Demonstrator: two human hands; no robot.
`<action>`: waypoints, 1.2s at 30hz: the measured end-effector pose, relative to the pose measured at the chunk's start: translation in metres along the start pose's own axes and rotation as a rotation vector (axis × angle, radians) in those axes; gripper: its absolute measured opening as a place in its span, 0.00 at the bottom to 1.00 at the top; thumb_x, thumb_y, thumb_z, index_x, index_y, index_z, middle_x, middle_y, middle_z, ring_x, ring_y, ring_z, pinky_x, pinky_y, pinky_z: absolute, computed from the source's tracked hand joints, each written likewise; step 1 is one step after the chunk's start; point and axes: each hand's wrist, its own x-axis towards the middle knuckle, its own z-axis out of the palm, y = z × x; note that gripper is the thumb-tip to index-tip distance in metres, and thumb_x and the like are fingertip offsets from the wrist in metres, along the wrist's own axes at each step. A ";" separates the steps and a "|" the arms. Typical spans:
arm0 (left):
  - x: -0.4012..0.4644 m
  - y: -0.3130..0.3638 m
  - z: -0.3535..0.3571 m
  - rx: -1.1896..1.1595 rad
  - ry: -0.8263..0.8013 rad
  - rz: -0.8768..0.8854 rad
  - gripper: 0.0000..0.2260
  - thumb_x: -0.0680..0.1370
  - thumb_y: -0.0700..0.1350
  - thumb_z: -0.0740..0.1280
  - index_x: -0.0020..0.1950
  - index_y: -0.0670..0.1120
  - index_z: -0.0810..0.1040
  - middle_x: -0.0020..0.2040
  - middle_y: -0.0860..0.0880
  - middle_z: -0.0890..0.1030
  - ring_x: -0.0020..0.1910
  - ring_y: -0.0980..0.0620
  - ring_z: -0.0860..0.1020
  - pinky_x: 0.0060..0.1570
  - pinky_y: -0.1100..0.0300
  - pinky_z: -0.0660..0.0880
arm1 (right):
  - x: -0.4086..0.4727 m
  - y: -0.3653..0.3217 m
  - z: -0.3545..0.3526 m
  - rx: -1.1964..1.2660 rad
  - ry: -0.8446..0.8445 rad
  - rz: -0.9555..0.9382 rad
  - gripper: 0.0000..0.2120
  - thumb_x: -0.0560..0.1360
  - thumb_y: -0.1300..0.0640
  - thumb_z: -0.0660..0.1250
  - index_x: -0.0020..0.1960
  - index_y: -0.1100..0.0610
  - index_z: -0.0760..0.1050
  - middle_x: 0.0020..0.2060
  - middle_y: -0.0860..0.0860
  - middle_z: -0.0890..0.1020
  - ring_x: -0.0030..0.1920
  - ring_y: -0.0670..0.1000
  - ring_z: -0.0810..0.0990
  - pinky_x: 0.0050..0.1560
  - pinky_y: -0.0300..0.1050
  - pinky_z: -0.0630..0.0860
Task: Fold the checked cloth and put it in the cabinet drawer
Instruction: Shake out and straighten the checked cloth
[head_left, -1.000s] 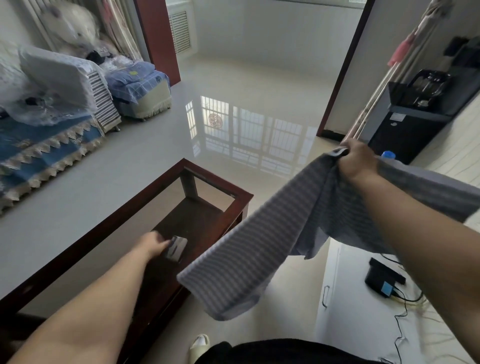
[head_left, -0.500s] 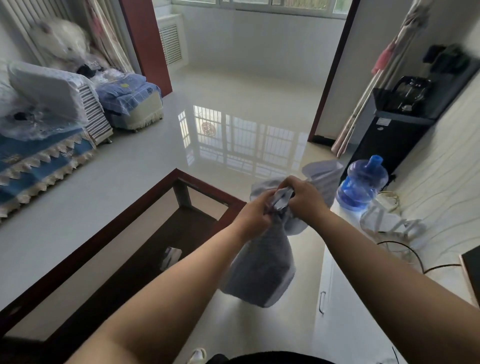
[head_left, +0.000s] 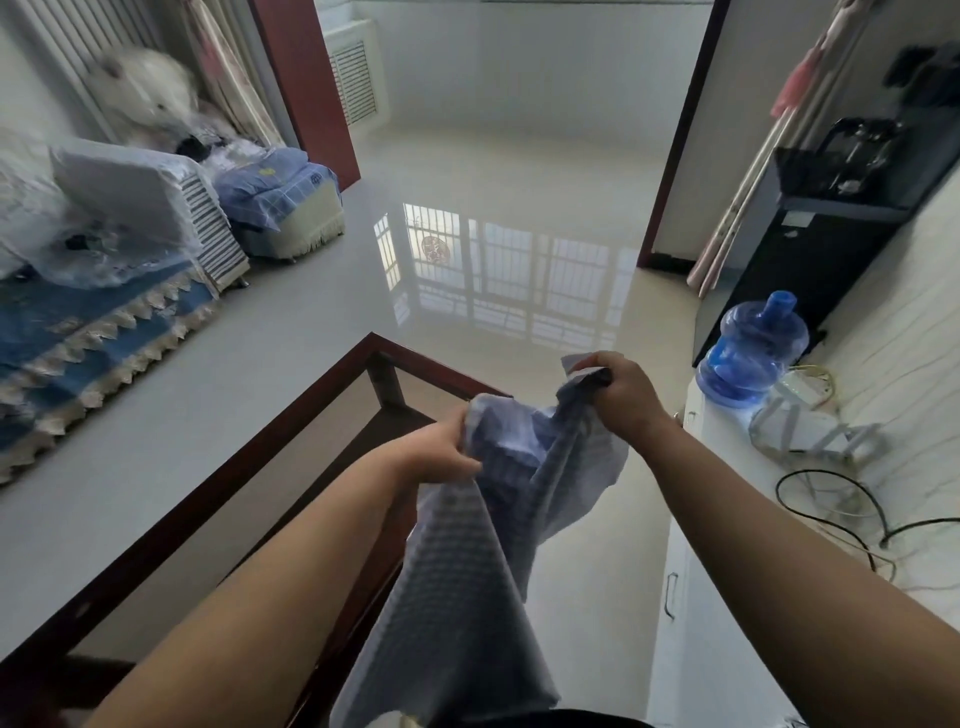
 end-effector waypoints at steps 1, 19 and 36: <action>0.000 0.003 0.003 0.159 0.116 0.016 0.38 0.73 0.51 0.71 0.76 0.53 0.53 0.75 0.45 0.60 0.72 0.43 0.64 0.67 0.48 0.68 | -0.002 -0.006 0.004 -0.018 -0.031 -0.028 0.13 0.70 0.74 0.61 0.48 0.64 0.80 0.43 0.55 0.81 0.44 0.49 0.77 0.41 0.23 0.68; -0.011 0.078 -0.121 -0.388 1.122 0.221 0.16 0.77 0.47 0.62 0.31 0.42 0.72 0.30 0.46 0.72 0.30 0.51 0.67 0.33 0.59 0.64 | 0.010 -0.026 -0.088 0.001 0.546 0.095 0.17 0.77 0.64 0.61 0.65 0.65 0.69 0.47 0.60 0.80 0.48 0.54 0.78 0.57 0.44 0.73; -0.006 0.168 -0.006 -0.473 0.406 0.437 0.15 0.74 0.50 0.69 0.30 0.45 0.80 0.27 0.49 0.77 0.29 0.53 0.74 0.32 0.61 0.72 | -0.035 -0.064 -0.062 0.174 0.380 -0.150 0.13 0.75 0.61 0.67 0.58 0.54 0.71 0.35 0.48 0.78 0.35 0.39 0.78 0.39 0.33 0.76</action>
